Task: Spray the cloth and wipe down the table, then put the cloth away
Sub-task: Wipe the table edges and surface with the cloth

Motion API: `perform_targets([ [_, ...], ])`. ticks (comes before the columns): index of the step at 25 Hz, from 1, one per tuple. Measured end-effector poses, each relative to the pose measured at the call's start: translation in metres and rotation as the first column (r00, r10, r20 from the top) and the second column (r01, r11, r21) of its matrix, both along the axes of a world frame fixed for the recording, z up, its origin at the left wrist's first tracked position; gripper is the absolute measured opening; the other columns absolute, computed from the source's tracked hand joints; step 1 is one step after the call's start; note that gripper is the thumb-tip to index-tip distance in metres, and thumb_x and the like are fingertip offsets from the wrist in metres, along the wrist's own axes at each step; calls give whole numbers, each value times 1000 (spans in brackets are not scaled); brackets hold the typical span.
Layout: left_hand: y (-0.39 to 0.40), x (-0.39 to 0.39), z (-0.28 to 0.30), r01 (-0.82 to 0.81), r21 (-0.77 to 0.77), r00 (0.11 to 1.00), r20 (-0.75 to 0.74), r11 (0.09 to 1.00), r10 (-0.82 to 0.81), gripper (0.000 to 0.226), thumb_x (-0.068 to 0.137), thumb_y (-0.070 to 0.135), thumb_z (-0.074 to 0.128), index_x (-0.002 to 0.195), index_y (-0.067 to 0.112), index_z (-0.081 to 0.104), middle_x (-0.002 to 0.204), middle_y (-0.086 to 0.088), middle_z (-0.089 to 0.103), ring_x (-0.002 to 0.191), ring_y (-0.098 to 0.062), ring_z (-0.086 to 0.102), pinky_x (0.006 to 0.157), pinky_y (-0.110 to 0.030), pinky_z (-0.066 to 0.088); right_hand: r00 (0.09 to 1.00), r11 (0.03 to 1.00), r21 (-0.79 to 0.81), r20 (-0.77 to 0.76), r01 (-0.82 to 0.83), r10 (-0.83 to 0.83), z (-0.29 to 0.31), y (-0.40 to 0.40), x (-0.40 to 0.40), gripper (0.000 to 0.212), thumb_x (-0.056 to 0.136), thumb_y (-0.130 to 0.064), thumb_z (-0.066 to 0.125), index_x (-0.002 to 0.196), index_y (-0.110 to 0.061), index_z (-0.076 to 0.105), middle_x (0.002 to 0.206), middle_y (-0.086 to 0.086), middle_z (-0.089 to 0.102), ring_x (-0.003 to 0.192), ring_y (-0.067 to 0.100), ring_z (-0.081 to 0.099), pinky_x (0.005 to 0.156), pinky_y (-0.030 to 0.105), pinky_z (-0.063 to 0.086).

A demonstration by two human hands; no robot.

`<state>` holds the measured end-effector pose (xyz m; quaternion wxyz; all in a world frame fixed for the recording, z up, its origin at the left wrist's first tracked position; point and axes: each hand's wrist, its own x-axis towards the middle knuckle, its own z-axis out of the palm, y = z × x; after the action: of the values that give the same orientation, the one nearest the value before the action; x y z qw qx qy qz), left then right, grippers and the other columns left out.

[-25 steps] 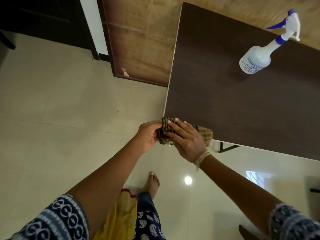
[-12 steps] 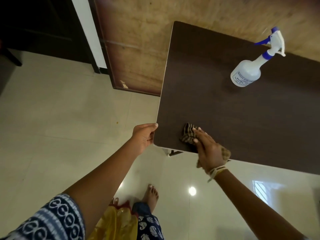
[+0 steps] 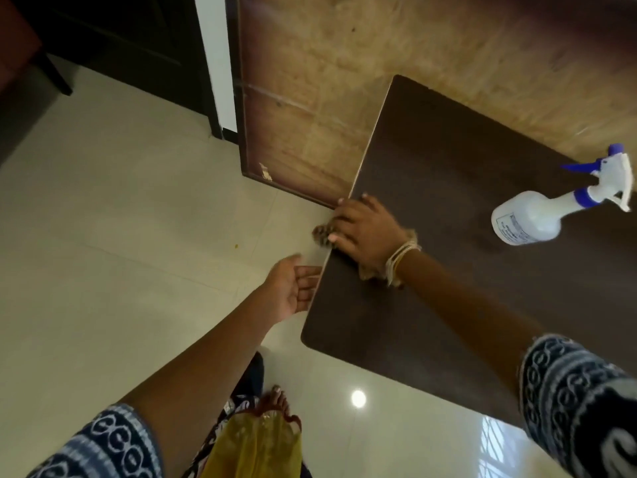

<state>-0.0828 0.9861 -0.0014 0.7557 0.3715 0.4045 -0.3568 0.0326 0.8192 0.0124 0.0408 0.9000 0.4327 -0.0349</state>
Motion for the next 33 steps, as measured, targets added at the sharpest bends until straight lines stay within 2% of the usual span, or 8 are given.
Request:
perform_targets([
  [4,16,15,-14,237,-58,964,135,970,-227,18,95,25,51,94,14,65,78,-4,71,68,-20,67,64,-30,56,986,979,-118,56,164,-158,10,1,107,57,95,-51,26,107,-17,70,119,4,64,123,26,52,112,53,24],
  [8,32,41,-18,340,-104,928,197,935,-316,16,95,16,54,103,8,66,90,-10,73,83,-27,71,77,-38,59,956,954,55,-15,294,-294,13,18,91,45,95,-44,37,97,-13,69,108,5,63,116,31,54,110,52,26],
  [12,41,67,-11,412,-88,888,260,907,-379,25,89,4,63,112,-2,63,93,-14,72,86,-28,71,86,-42,58,989,994,91,-142,53,-40,3,11,1,36,96,-42,43,97,-18,70,108,1,66,124,27,51,114,51,23],
  [14,45,79,-9,440,-91,872,279,893,-402,29,86,4,68,114,-3,63,91,-13,72,81,-24,71,86,-40,58,984,997,69,-176,-23,35,0,9,12,39,96,-45,41,99,-19,71,108,-2,67,123,25,52,114,53,25],
  [18,32,110,-10,343,-44,895,319,938,-312,33,84,13,72,116,5,66,110,-17,70,94,-30,70,83,-38,59,999,999,38,-43,33,-31,1,-1,108,45,97,-44,37,102,-15,71,112,3,67,120,26,54,112,50,25],
  [25,14,175,-1,109,85,914,382,990,-133,28,88,11,68,115,5,65,102,-16,71,80,-22,69,76,-33,60,932,937,55,92,346,-349,3,2,219,52,95,-48,32,107,-15,70,119,0,64,126,28,46,110,54,23],
  [29,9,203,5,169,194,902,364,966,-231,17,86,8,68,103,10,66,93,-9,70,79,-20,68,75,-33,58,989,972,187,-66,140,-130,3,4,165,40,94,-41,40,85,-15,69,94,0,65,109,26,53,105,51,29],
  [33,-2,213,9,428,226,821,309,875,-481,18,82,11,75,91,16,61,87,-2,65,75,-13,64,63,-28,57,992,991,133,-128,10,7,2,-9,160,44,97,-40,35,99,-14,70,109,0,66,124,23,48,115,48,22],
])
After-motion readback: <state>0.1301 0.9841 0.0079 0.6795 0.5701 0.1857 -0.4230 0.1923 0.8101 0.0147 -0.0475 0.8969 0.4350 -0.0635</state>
